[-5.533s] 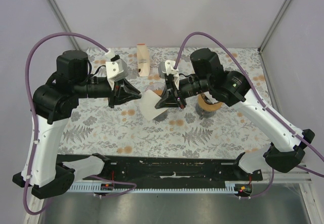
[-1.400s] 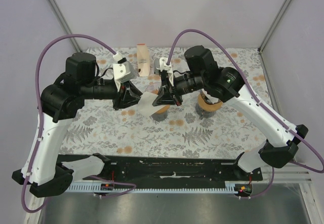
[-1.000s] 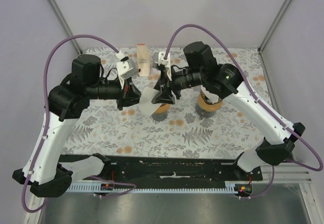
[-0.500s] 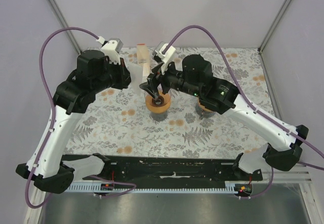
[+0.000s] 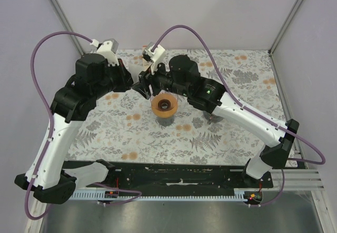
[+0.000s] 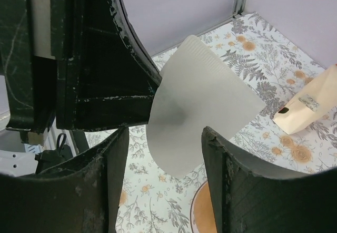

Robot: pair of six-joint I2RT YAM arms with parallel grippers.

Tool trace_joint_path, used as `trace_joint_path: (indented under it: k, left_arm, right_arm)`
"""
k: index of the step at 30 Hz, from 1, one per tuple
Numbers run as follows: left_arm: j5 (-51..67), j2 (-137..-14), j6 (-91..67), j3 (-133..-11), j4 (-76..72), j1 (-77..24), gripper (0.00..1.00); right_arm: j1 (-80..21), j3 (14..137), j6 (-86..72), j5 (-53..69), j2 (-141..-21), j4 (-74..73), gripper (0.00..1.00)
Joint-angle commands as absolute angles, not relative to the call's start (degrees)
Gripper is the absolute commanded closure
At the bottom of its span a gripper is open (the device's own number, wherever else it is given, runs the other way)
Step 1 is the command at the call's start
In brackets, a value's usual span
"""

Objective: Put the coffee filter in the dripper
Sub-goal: Place the coffee filter in the coffee dripper.

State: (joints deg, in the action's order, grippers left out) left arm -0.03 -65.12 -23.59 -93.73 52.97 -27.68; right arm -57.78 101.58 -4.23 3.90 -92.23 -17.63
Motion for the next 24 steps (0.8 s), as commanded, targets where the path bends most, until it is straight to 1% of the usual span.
trace_joint_path:
  k: [1,2,4,5,7,9,10,12,14,18,19,21,24]
  left_arm:
    - [1.2,-64.4,-26.8,-95.5,50.5,-27.6,0.98]
    - [1.5,-64.5,-27.1,-95.5,50.6,-27.6,0.98]
    - [2.2,-64.5,-26.9,-95.4,50.5,-27.5,0.98]
    - [2.4,-64.5,-26.9,-95.4,50.5,-27.4,0.98]
    - [2.5,-64.3,-26.7,-95.3,50.3,-27.3,0.98]
    - [2.0,-64.3,-25.8,-95.3,50.3,-27.2,0.98]
    - [1.6,-64.2,-25.5,-95.4,50.4,-27.2,0.98]
    - [1.7,-63.8,-25.2,-95.0,50.4,-27.1,0.98]
    - [2.0,-63.8,-25.4,-94.7,50.4,-27.0,0.98]
    - [2.2,-63.8,-25.3,-94.9,50.4,-27.0,0.98]
    - [2.2,-63.9,-25.2,-95.1,50.2,-26.9,0.98]
    - [2.2,-63.8,-24.5,-95.0,50.1,-26.9,0.98]
    - [2.5,-63.8,-24.3,-94.9,50.0,-26.9,0.98]
  right_arm:
    - [-57.8,105.2,-4.9,4.1,-92.8,-15.0,0.37]
    - [-57.7,105.3,-4.8,3.6,-93.0,-15.2,0.41]
    - [-57.7,105.3,-4.6,1.9,-93.1,-15.3,0.55]
    - [-57.8,105.2,-4.1,0.7,-93.0,-15.5,0.59]
    - [-57.7,105.1,-3.3,-1.2,-92.7,-15.6,0.61]
    - [-57.7,105.3,-2.6,-3.0,-93.0,-16.2,0.67]
    - [-57.7,105.3,-2.4,-4.9,-92.9,-16.3,0.74]
    - [-57.7,104.9,-1.6,-8.0,-92.9,-16.4,0.84]
    - [-57.7,105.0,-0.9,-9.8,-93.0,-16.5,0.85]
    - [-57.7,105.7,-0.5,-8.5,-93.4,-16.8,0.84]
    - [-57.7,105.8,-0.5,-8.0,-93.4,-17.0,0.82]
    - [-57.7,105.6,-0.5,-6.1,-93.7,-16.8,0.75]
    - [-57.7,106.3,-1.3,-3.9,-94.8,-16.6,0.67]
